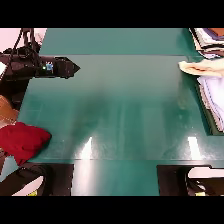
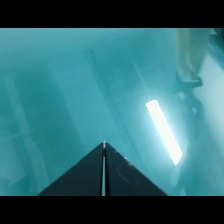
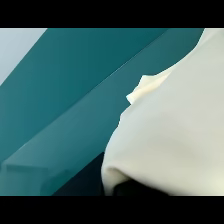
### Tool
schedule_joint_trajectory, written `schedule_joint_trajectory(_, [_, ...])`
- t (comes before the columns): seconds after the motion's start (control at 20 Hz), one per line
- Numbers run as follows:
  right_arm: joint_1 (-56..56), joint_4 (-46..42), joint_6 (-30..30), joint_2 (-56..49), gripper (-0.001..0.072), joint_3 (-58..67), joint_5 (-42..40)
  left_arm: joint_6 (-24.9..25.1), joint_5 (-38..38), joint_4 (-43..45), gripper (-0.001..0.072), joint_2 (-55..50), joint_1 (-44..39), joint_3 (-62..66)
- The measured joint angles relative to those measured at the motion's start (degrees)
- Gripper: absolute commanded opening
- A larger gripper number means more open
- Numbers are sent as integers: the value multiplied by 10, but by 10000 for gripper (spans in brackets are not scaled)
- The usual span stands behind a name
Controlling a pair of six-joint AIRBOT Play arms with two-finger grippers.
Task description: Fold the shirts.
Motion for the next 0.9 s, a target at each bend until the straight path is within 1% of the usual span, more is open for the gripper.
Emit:
schedule_joint_trajectory(0.15, [-37,0,-2,1,12,9,-7,-1,1,-1,23,0,-2,0])
schedule_joint_trajectory(0.3, [-50,1,-3,2,12,55,5,-1,1,-2,23,0,-3,0])
schedule_joint_trajectory(0.45, [-56,2,-3,2,12,128,49,-1,1,-2,23,0,-3,0])
schedule_joint_trajectory(0.65, [-70,0,19,5,12,205,124,-1,0,-2,23,0,-3,0])
schedule_joint_trajectory(0.75, [-79,-15,31,17,12,213,157,-1,-4,-2,24,0,-3,0])
schedule_joint_trajectory(0.9, [-96,-74,44,56,13,177,182,-1,-12,-1,23,0,-3,0])
